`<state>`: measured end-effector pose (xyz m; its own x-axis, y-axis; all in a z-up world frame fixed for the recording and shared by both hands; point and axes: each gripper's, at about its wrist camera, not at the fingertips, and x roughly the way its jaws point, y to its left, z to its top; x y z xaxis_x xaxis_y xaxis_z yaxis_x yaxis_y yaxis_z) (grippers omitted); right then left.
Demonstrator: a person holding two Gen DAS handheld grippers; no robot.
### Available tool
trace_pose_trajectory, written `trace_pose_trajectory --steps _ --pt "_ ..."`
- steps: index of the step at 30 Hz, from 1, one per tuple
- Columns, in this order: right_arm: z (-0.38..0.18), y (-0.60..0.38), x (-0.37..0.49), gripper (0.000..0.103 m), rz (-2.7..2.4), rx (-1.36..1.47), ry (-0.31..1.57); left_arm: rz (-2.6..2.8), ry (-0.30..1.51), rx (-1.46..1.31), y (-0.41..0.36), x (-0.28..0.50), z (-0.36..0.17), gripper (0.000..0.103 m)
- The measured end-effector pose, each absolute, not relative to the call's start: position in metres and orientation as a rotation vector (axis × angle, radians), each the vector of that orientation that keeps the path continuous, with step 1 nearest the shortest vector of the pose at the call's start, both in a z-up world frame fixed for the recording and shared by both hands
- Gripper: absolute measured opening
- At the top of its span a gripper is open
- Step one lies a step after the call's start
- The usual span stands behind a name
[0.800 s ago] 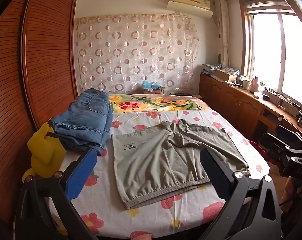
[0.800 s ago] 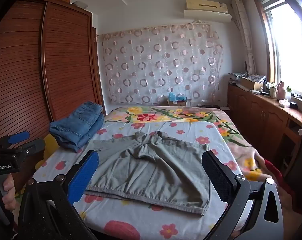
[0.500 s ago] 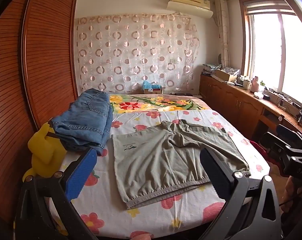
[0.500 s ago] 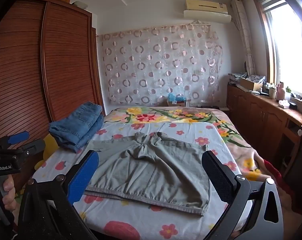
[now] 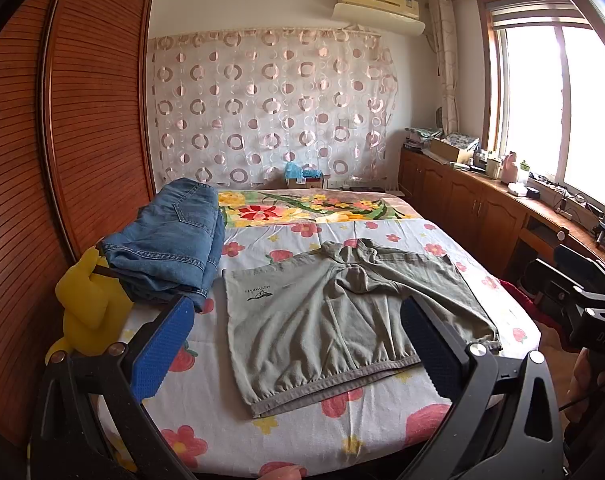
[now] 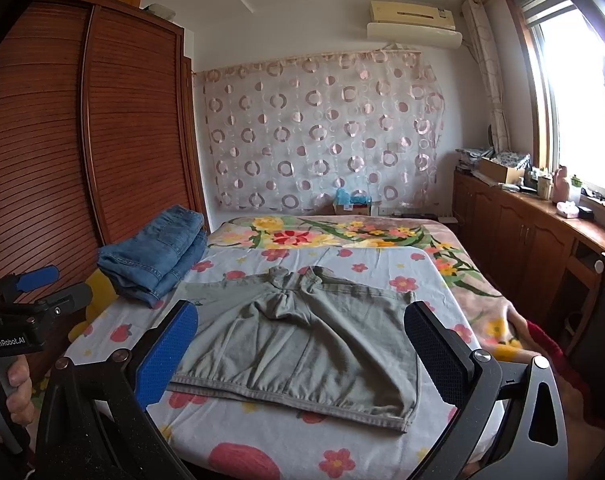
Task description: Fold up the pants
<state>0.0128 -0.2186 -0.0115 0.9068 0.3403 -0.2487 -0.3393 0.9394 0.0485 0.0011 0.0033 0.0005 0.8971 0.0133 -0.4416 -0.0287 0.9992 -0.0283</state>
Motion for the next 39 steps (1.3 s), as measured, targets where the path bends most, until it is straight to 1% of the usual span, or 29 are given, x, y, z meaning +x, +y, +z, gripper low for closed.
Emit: trace_pose_trajectory --steps 39 --pt "-0.0133 -0.2196 0.013 0.103 0.35 0.007 0.259 0.021 0.443 -0.029 0.0039 -0.002 0.0059 0.103"
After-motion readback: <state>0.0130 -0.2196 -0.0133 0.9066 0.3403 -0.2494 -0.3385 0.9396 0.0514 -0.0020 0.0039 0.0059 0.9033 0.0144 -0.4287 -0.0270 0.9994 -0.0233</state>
